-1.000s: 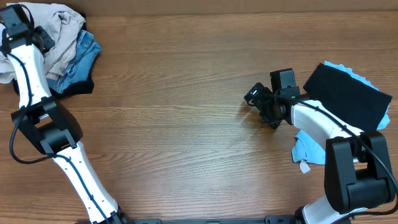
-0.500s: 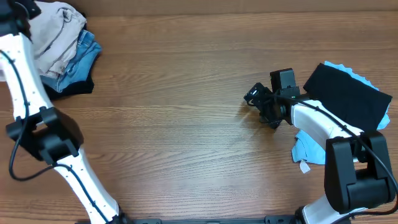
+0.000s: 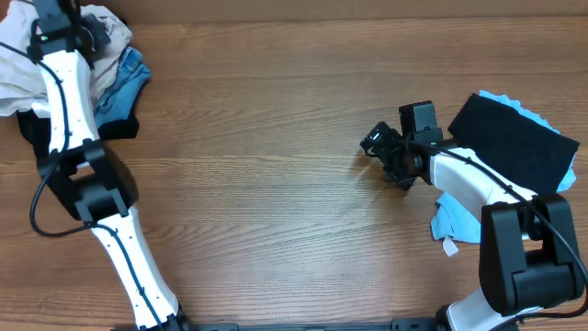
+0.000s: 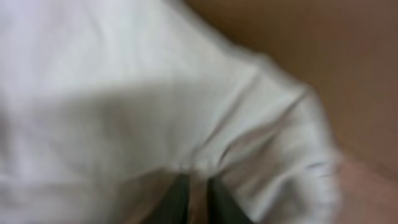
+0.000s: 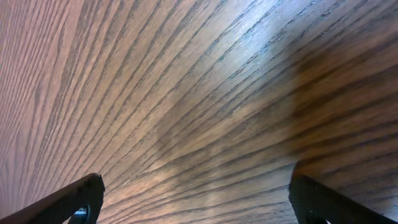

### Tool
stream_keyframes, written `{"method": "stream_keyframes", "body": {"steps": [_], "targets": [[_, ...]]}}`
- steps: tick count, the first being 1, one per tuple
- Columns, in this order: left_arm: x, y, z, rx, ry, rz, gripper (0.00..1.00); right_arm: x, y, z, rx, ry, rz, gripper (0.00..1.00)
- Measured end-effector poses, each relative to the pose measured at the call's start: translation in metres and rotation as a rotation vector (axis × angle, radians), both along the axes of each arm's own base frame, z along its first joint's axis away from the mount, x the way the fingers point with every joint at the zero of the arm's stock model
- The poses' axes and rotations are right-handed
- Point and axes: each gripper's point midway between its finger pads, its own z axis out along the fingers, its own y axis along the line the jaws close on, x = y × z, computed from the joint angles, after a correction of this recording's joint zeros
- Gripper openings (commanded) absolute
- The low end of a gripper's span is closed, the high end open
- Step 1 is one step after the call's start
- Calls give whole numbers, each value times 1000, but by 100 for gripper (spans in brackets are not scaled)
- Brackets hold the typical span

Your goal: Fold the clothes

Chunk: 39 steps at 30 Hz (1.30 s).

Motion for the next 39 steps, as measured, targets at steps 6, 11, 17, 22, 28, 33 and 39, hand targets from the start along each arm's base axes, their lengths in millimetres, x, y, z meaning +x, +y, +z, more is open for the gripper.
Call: {"method": "stream_keyframes", "body": {"steps": [6, 11, 17, 22, 28, 33, 39], "targets": [[-26, 31, 152, 172, -241, 62, 14, 0, 0, 0, -1, 0, 3, 100], [-33, 93, 43, 149, -52, 145, 25, 0, 0, 0, -1, -1, 3, 100], [-60, 119, -48, 69, 139, 188, 49, 1, 0, 0, 0, -5, 2, 100], [-59, 102, -6, 24, 73, 181, 87, 1, 0, 1, 0, -6, 2, 100], [-106, -15, 249, -63, -333, -76, 100, -7, -1, 3, -1, 12, 4, 100], [-185, -110, 332, -207, -428, -358, 100, -27, -12, 95, -13, -158, -19, 100], [-273, -204, 351, -273, -358, -623, 100, -86, -30, 203, -6, -412, -34, 100]]}}
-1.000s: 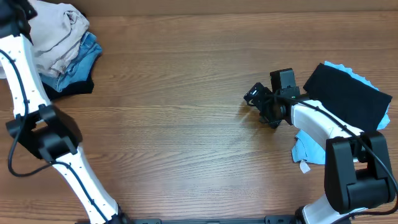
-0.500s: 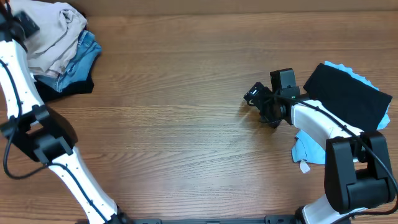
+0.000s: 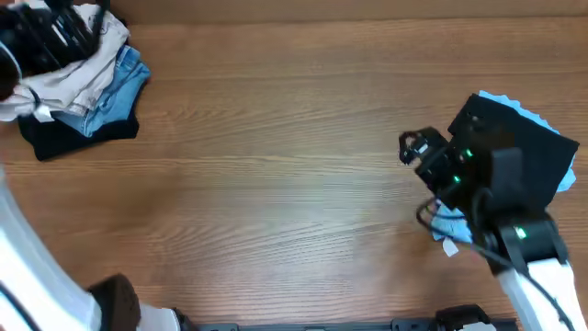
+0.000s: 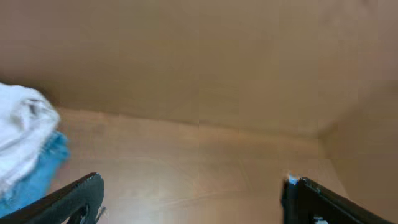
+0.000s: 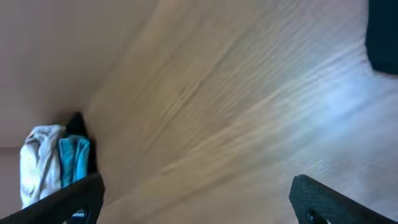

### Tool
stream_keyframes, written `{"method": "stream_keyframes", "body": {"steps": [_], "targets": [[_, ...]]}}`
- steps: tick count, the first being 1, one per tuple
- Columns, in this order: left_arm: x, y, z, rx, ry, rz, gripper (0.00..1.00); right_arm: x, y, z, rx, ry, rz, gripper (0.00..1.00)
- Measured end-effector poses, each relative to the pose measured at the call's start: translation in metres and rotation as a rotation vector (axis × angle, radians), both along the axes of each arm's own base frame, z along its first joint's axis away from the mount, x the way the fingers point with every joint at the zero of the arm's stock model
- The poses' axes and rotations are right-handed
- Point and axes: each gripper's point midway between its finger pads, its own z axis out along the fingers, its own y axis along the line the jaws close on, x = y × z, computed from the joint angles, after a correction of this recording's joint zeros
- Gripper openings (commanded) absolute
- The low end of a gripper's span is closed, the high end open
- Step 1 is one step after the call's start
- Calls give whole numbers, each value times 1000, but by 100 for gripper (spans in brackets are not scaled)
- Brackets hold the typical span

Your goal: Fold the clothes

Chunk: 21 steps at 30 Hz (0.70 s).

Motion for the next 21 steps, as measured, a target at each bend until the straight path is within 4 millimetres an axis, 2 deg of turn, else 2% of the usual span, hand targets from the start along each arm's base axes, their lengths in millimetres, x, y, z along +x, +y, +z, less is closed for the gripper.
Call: {"method": "stream_keyframes", "body": {"steps": [3, 6, 9, 10, 12, 14, 17, 20, 21], "targets": [[-72, -42, 13, 99, -39, -107, 100, -23, -4, 19, 5, -55, 2, 100], [-124, -61, 25, 158, -100, -126, 100, -33, -3, 35, 26, -115, 15, 100], [-185, -83, 40, 212, -203, -128, 100, -34, -1, 35, 33, -114, 25, 100], [-200, -89, 43, 225, -231, -129, 100, -34, -1, 35, 33, -110, 25, 100], [-243, -105, 44, 253, -292, -130, 100, -36, -1, 32, 33, -98, 26, 100], [-269, -115, 40, 266, -327, -131, 100, -36, 0, 32, 33, -96, 27, 100], [-288, -122, 21, 266, -315, -132, 100, -37, -1, 32, 33, -96, 27, 100], [-305, -128, 10, 287, -359, -127, 100, -37, 0, 31, 33, -93, 28, 100], [-317, -133, -3, 310, -403, -109, 100, -37, 0, 31, 33, -93, 28, 100]]}}
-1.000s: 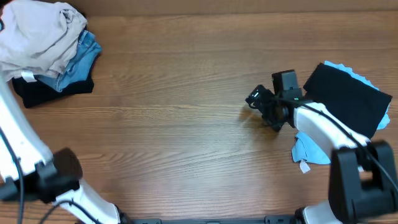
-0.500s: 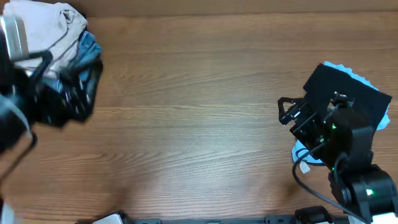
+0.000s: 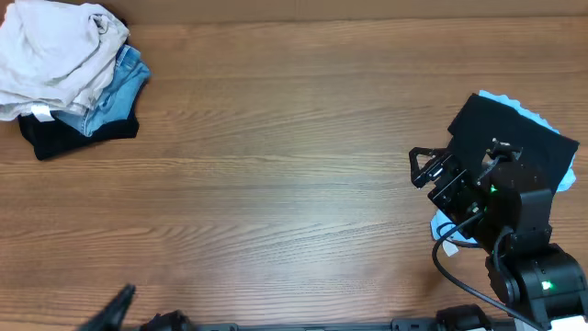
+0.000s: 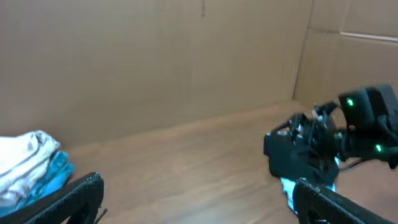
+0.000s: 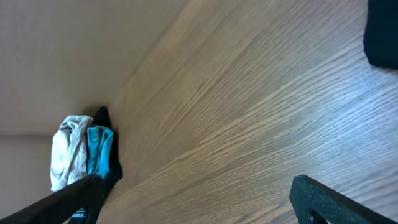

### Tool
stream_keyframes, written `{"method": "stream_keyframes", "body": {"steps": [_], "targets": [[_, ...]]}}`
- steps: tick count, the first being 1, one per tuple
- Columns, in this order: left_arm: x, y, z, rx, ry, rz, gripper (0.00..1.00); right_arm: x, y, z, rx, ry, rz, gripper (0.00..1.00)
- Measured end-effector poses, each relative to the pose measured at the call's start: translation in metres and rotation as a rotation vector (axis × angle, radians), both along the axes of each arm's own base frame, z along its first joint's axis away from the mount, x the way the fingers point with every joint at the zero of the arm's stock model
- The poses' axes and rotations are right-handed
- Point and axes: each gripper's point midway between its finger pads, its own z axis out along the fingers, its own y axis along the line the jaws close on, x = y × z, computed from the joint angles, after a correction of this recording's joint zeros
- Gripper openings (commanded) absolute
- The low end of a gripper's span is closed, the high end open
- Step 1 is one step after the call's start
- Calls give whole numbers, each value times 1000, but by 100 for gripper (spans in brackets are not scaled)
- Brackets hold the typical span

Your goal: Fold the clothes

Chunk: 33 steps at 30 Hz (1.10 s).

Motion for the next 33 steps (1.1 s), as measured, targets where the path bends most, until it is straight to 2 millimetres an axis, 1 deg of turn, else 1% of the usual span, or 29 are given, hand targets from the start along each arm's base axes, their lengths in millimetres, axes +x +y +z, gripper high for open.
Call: {"method": "stream_keyframes", "body": {"steps": [1, 2, 3, 4, 5, 7, 8, 10, 14, 17, 18, 19, 21, 25, 27, 29, 32, 33], "targets": [[-4, -2, -12, 6, -20, 9, 100, 0, 0, 0, 0, 0, -1, 100], [0, -2, -23, 4, -23, 9, 100, 0, 0, 0, 0, 1, -1, 100], [13, 2, -44, -12, -2, 12, 100, 0, 0, 0, 0, -1, 0, 100], [27, 6, -54, -33, 14, 4, 100, 0, 0, 0, 0, 0, 0, 100], [58, 18, -76, -85, 74, -2, 100, 0, 0, 0, 0, 0, 0, 100], [102, 35, -111, -207, 176, 1, 100, 0, 0, 0, 0, 0, 0, 100], [118, 42, -131, -259, 232, 8, 100, 0, 0, 0, 0, 1, 0, 100], [140, 51, -168, -333, 316, 23, 100, 0, 0, 0, 0, 0, 0, 100], [158, 59, -213, -387, 398, 36, 100, 0, 0, 0, 0, 1, 0, 100], [162, 64, -233, -401, 442, 67, 100, 0, 0, 0, 0, 1, -1, 100], [161, 67, -245, -409, 478, 99, 100, 0, 0, 0, 0, 1, -1, 100], [161, 70, -251, -412, 498, 123, 100, 0, 0, 0, 0, 0, -1, 100], [161, 73, -253, -409, 506, 143, 100, 0, 0, 0, 0, 1, 0, 100], [161, 75, -254, -405, 506, 158, 100, 0, 0, 0, 0, 1, 0, 100], [161, 76, -254, -404, 506, 161, 100, -2, 0, 4, 2, -15, -1, 100], [161, 76, -255, -403, 506, 163, 100, -8, -1, 13, 9, -54, -1, 100], [161, 76, -255, -403, 506, 164, 100, -31, -6, 40, 26, -173, -3, 100], [161, 76, -255, -403, 507, 163, 100, -41, -10, 41, 19, -181, -12, 100]]}}
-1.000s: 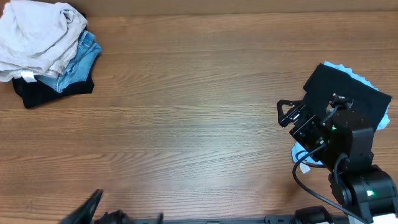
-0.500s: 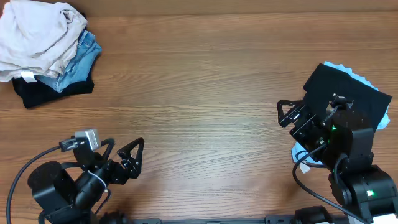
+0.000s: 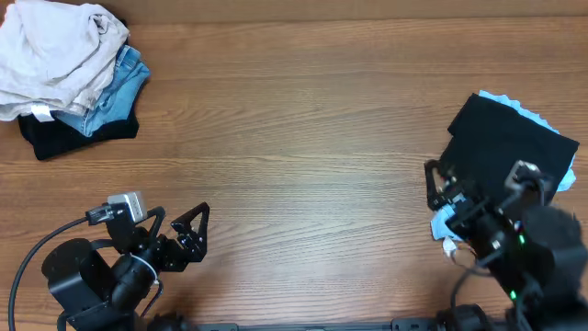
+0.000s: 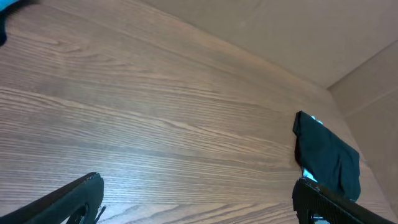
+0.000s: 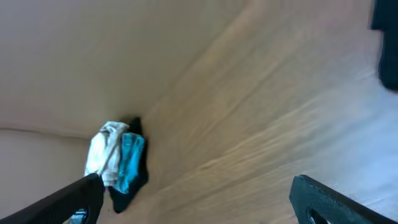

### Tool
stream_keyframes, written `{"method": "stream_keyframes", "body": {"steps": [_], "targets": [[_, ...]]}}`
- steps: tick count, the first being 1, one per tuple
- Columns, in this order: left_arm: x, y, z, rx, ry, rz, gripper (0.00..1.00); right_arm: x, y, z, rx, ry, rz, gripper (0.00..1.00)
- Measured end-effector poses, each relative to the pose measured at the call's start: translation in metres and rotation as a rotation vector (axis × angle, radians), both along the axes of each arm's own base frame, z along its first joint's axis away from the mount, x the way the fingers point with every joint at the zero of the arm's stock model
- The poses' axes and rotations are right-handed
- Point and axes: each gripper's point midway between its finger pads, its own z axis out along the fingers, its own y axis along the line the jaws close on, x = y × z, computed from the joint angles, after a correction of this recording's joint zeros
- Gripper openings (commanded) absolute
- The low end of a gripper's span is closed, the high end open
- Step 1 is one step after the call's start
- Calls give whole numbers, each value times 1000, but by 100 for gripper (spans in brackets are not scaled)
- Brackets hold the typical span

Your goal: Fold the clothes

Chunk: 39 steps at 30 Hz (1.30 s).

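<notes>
A loose pile of clothes (image 3: 69, 64) lies at the table's far left corner: a white garment on top, blue denim and a black piece under it. The right wrist view shows this pile (image 5: 118, 162) far off. A folded black garment (image 3: 510, 147) rests on light blue cloth at the right, and the left wrist view also shows the black garment (image 4: 328, 158). My left gripper (image 3: 188, 239) is open near the front left edge, holding nothing. My right gripper (image 3: 441, 188) is open beside the folded stack's near-left corner, also holding nothing.
The wooden table (image 3: 294, 138) spans the whole view. A brown cardboard wall (image 4: 261, 31) rises behind its far edge. A white tag and a light blue corner (image 3: 446, 230) stick out near the right arm's base.
My left arm, then only a tip at the bottom edge of the overhead view, now sits at the front left, its gripper open. My right gripper has drawn back toward the front right.
First my left gripper was down in the white garment on the pile, fingers close together, and my right stood open right of the table's middle. Later the left was open by the pile and the right nearer the folded stack. Now both arms are at the front edge, empty.
</notes>
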Motion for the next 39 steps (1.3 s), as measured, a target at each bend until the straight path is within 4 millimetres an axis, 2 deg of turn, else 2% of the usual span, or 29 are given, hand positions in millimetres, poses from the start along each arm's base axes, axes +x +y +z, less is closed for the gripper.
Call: {"method": "stream_keyframes", "body": {"steps": [3, 4, 5, 7, 10, 12, 13, 17, 20, 22, 24, 26, 27, 29, 33, 39], "targets": [[0, 0, 0, -1, 1, 0, 100, -21, -18, -16, -49, 50, -76, 100], [0, 0, 0, -2, 1, 2, 100, -26, -30, -25, -73, 42, -130, 100], [0, 0, 0, -4, 1, 3, 100, -26, -37, -30, -80, 16, -166, 100], [0, 0, 0, -7, 3, 6, 100, -23, -50, -54, -96, -29, -237, 100], [0, 0, 0, -7, 3, 8, 100, 1, -53, -74, -117, -144, -261, 100], [0, 0, 0, -6, 3, 8, 100, 18, -49, -77, -139, -275, -244, 100], [0, 0, 0, -7, 4, 8, 100, 24, -45, -88, -165, -319, -213, 100], [0, 0, -1, -7, 5, 8, 100, 31, -33, -106, -233, -440, -132, 100], [0, 0, 0, -7, 4, 8, 100, 30, -30, -100, -270, -525, -116, 100], [0, 0, -1, -7, 5, 8, 100, 29, -27, -82, -317, -624, -97, 100], [0, 0, -1, -7, 5, 8, 100, 27, -20, -74, -418, -683, -44, 100], [0, 0, -1, -7, 5, 8, 100, 27, -18, -78, -486, -696, -15, 100], [0, 0, -1, -7, 5, 8, 100, 30, -18, -91, -526, -672, 0, 100], [0, 0, -1, -7, 5, 8, 100, 31, -19, -100, -548, -645, 8, 100], [0, 0, -1, -7, 5, 8, 100, 33, -31, -122, -587, -547, -16, 100], [0, 0, -1, -7, 5, 8, 100, 33, -32, -123, -594, -543, -18, 100]]}}
